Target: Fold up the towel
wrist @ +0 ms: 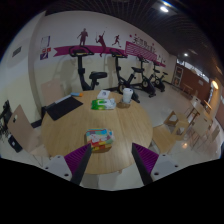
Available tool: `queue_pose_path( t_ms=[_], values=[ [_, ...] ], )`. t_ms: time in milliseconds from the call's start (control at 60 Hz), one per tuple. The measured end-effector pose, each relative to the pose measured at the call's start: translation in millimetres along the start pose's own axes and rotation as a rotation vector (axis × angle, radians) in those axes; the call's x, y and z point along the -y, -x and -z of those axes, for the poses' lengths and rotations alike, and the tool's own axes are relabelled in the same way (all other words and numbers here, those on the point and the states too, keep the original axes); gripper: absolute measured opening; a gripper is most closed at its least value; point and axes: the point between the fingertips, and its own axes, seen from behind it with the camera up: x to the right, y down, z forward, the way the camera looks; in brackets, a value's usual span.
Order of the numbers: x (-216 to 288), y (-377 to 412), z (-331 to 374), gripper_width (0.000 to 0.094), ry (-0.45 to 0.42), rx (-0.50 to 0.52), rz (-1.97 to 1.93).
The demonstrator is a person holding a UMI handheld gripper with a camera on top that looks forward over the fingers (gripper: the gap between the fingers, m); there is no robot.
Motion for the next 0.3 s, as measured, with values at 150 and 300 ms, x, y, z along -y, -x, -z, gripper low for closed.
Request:
queue_pose_path(
  t_ms=[150, 300],
  values=[
    [-7.6, 9.4, 11.2, 0.0853, 0.003, 0.013, -0.028],
    [-6.8, 11.5, 12.1, 0.0852, -0.002, 0.011, -0.017]
  ],
)
